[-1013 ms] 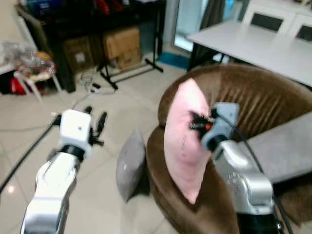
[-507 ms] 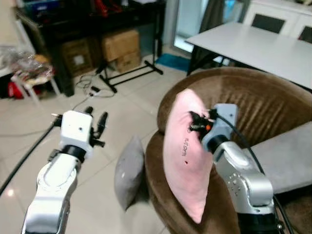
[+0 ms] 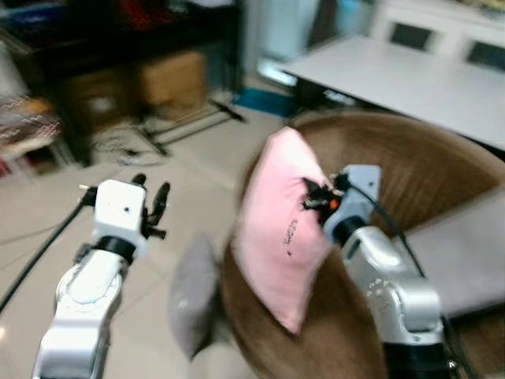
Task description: Move the pillow to the sofa from floor
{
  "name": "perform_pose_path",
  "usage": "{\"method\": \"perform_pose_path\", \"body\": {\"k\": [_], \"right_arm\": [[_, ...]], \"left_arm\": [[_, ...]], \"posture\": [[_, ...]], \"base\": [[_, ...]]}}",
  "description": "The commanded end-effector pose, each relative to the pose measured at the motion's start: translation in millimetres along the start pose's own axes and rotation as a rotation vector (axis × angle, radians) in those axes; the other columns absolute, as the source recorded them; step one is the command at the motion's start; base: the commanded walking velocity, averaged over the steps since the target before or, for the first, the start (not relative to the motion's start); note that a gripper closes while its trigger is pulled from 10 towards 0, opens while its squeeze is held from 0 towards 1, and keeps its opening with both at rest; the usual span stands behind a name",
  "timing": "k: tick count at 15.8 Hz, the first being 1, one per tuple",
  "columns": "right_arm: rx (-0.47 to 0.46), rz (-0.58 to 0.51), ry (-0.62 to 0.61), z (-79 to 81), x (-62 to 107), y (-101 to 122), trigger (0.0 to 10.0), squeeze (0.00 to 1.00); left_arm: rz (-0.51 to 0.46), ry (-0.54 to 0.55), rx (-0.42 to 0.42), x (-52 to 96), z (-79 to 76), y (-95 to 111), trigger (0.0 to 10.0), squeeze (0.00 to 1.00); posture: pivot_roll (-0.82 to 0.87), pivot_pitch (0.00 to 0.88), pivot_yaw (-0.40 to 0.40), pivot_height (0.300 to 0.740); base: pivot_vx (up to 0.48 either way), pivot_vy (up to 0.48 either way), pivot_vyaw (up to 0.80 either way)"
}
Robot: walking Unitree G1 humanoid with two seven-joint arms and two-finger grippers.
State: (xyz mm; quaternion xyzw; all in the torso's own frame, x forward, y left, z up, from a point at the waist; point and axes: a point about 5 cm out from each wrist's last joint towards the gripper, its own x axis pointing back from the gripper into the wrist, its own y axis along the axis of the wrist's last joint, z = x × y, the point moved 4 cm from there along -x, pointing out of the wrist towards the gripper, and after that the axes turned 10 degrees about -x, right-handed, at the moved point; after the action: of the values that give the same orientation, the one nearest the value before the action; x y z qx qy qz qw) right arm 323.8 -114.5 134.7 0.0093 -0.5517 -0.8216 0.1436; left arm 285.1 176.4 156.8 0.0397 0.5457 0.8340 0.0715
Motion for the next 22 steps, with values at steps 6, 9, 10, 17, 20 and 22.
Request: {"method": "perform_pose_path", "body": {"k": [6, 9, 10, 17, 20, 22], "right_arm": [[0.011, -0.06, 0.003, 0.5, 4.2, 14.3, 10.0, 0.0], [0.009, -0.059, 0.012, 3.0, 5.1, 13.4, 10.0, 0.0], [0.009, -0.058, 0.012, 3.3, 5.4, 12.8, 10.0, 0.0], [0.008, -0.053, 0.016, 4.4, 8.1, 10.0, 10.0, 0.0], [0.012, -0.051, 0.023, 5.5, 7.6, 10.4, 10.0, 0.0], [0.013, -0.047, 0.032, 7.0, 7.0, 9.5, 10.0, 0.0]], "left_arm": [[0.005, -0.025, -0.038, 1.0, -5.1, 0.7, 10.0, 0.0], [0.002, -0.025, -0.043, 2.2, -4.3, 1.3, 10.0, 0.0], [0.0, -0.025, -0.044, 2.5, -4.4, 1.4, 10.0, 0.0], [-0.005, -0.028, -0.087, 5.3, -4.1, 2.3, 10.0, 0.0], [0.011, -0.001, -0.06, 4.7, -0.9, 0.1, 10.0, 0.0], [0.008, 0.002, -0.061, 5.0, -0.5, 0.6, 10.0, 0.0]], "posture": [[-0.05, 0.0, -0.018, 0.74], [-0.05, 0.0, -0.017, 0.74], [-0.04, 0.0, -0.016, 0.74], [-0.04, 0.0, -0.017, 0.74], [-0.04, 0.0, -0.017, 0.74], [-0.04, 0.0, -0.02, 0.74]], "base": [[0.047, 0.0, -0.19], [0.0, 0.0, 0.0], [0.0, 0.0, 0.0], [0.0, -0.137, 0.0], [0.0, 0.0, 0.0], [0.0, 0.0, 0.0]]}}
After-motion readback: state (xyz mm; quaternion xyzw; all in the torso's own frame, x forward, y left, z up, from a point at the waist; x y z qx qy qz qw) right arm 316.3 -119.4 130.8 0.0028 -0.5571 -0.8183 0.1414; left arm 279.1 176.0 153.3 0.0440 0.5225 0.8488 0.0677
